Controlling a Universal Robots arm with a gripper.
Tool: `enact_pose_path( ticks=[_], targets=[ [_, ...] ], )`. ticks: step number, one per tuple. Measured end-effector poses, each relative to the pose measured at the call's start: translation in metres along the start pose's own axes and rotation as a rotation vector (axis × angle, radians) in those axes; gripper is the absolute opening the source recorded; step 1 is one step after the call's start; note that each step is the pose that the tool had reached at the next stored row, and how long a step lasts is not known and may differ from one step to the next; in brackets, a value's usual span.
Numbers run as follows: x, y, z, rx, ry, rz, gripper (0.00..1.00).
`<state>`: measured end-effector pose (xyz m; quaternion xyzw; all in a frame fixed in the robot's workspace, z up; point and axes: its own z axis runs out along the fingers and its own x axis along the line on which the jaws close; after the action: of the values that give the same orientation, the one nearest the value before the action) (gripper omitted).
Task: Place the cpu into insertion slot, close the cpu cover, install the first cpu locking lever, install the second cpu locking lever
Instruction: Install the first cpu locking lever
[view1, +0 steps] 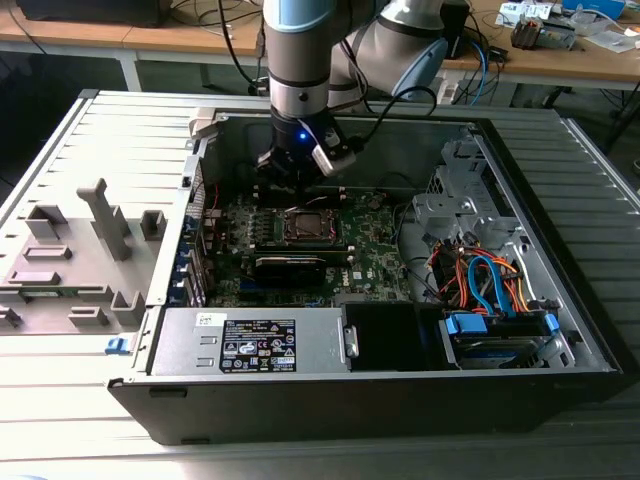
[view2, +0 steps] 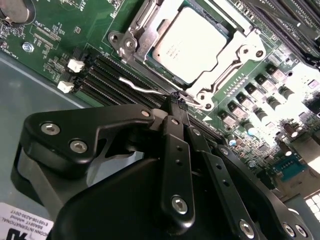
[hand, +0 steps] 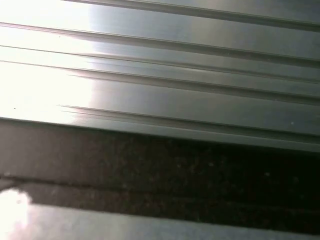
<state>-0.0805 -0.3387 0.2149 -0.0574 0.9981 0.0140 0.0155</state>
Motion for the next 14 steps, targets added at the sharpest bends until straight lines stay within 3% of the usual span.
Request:
enact_pose_path(
  ticks=[14],
  targets=[
    [-0.0131, -0.0004, 0.0081, 0.0179, 0.0022, -0.006, 0.11]
  ],
)
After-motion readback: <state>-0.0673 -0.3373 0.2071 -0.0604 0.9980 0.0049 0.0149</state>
